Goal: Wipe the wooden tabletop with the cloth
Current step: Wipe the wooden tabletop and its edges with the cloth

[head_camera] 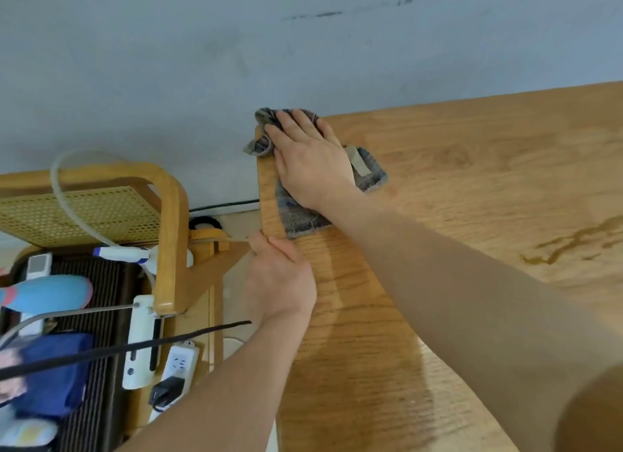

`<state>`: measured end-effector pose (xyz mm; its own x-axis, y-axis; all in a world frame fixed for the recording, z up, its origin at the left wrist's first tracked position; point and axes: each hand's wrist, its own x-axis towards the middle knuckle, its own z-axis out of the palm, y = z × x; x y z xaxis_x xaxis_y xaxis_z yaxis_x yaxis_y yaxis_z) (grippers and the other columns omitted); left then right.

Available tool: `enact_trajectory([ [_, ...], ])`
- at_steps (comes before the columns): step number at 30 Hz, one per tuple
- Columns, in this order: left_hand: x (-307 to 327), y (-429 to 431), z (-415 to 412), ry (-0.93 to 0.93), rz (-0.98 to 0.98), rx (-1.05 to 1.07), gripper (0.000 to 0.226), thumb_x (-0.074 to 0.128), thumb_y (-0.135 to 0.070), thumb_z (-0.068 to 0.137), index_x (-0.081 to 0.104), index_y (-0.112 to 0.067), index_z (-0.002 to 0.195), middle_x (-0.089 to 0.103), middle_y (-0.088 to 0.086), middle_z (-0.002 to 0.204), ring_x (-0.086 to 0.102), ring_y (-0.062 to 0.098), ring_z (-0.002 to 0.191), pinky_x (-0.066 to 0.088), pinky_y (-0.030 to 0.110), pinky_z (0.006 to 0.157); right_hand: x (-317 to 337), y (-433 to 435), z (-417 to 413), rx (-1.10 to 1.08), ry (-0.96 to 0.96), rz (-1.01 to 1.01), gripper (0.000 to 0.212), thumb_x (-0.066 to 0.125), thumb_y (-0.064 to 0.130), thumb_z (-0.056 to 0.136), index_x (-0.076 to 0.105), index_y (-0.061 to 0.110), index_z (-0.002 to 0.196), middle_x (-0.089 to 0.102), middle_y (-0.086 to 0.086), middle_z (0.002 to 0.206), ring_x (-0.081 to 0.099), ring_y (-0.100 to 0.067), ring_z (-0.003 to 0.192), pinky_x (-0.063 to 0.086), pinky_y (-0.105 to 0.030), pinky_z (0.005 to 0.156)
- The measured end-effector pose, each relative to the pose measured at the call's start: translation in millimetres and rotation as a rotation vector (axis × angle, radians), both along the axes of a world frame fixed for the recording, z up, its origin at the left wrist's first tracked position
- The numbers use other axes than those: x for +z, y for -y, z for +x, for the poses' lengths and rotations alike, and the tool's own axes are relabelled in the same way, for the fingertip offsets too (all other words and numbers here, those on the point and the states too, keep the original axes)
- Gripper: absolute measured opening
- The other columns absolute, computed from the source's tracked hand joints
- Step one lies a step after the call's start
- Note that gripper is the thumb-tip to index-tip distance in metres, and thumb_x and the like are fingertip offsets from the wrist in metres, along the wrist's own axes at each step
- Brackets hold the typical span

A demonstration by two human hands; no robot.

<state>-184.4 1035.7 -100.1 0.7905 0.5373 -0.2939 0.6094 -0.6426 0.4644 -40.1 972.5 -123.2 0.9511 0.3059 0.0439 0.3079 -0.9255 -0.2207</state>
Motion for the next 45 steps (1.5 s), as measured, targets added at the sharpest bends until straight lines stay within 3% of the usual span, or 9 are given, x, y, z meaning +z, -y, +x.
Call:
enact_trajectory([
  [6,-2,-2,-3,0.07,0.018,-0.013,0.032,0.021,-0.027,0.101,0.043,-0.01,0.116,0.062,0.012,0.081,0.053,0.028,0.06,0.022,0.031,0.046,7,50,-75,0.367,-0.019,0.0,0.045,0.035,0.031,0.099,0.048,0.021,0.141,0.039,-0.002,0.153,0.031,-0.021,0.144,0.021,-0.043,0.117],
  [9,-2,-2,1,0.05,-0.002,-0.026,0.032,0.019,-0.026,0.102,0.041,-0.009,0.117,0.046,-0.003,0.065,0.035,0.009,0.049,0.018,0.025,0.043,7,111,-43,0.077,0.037,0.003,0.046,0.034,0.03,0.099,0.047,0.019,0.142,0.039,-0.004,0.153,0.03,-0.021,0.144,0.023,-0.045,0.118],
  [14,-2,0,1,0.053,0.014,-0.015,0.033,0.019,-0.027,0.102,0.041,-0.01,0.119,0.041,-0.004,0.062,0.033,0.01,0.048,0.018,0.025,0.043,4,102,2,-0.435,0.029,-0.026,0.05,0.029,0.031,0.099,0.039,0.02,0.147,0.033,-0.004,0.156,0.021,-0.024,0.146,0.017,-0.047,0.118],
  [19,-4,-2,-3,0.028,0.012,-0.016,0.029,0.018,-0.029,0.101,0.039,-0.012,0.111,0.04,-0.004,0.061,0.036,0.015,0.05,0.021,0.028,0.045,7,34,-28,-0.111,-0.009,0.027,0.049,0.029,0.035,0.101,0.037,0.024,0.148,0.027,-0.002,0.159,0.017,-0.022,0.148,0.013,-0.046,0.12],
  [22,-1,-1,-2,0.022,-0.007,-0.019,0.024,0.017,-0.03,0.101,0.034,-0.014,0.101,0.04,-0.001,0.06,0.037,0.018,0.05,0.022,0.03,0.047,9,81,-42,0.063,-0.014,0.006,0.047,0.032,0.033,0.1,0.042,0.023,0.146,0.032,0.0,0.157,0.022,-0.019,0.147,0.015,-0.043,0.119],
  [29,0,-1,-1,-0.008,0.029,-0.016,0.021,0.016,-0.03,0.101,0.028,-0.016,0.094,0.04,0.003,0.061,0.034,0.02,0.048,0.022,0.029,0.046,13,173,-36,-0.579,-0.038,-0.025,0.053,0.027,0.035,0.101,0.028,0.02,0.152,0.018,-0.004,0.161,0.01,-0.021,0.149,0.009,-0.044,0.121],
  [34,-5,-1,0,0.016,0.073,0.001,0.03,0.018,-0.029,0.101,0.039,-0.008,0.103,0.056,0.016,0.077,0.044,0.028,0.06,0.034,0.037,0.055,13,65,-132,-0.146,-0.039,0.008,0.05,0.033,0.036,0.101,0.039,0.019,0.147,0.03,-0.005,0.157,0.02,-0.023,0.147,0.019,-0.047,0.118],
  [39,-11,-5,0,0.043,0.097,-0.025,0.034,0.017,-0.03,0.101,0.041,-0.007,0.104,0.063,0.019,0.084,0.052,0.032,0.061,0.033,0.033,0.051,15,102,-191,0.066,-0.042,0.022,0.045,0.035,0.034,0.102,0.045,0.022,0.144,0.034,0.001,0.156,0.024,-0.017,0.146,0.02,-0.041,0.119],
  [45,-11,-4,-2,0.082,0.107,-0.047,0.037,0.019,-0.028,0.101,0.046,-0.003,0.103,0.057,0.016,0.084,0.049,0.03,0.068,0.033,0.035,0.053,11,137,-138,-0.417,-0.012,-0.002,0.049,0.03,0.034,0.101,0.04,0.018,0.147,0.031,-0.006,0.157,0.021,-0.023,0.147,0.022,-0.049,0.117],
])
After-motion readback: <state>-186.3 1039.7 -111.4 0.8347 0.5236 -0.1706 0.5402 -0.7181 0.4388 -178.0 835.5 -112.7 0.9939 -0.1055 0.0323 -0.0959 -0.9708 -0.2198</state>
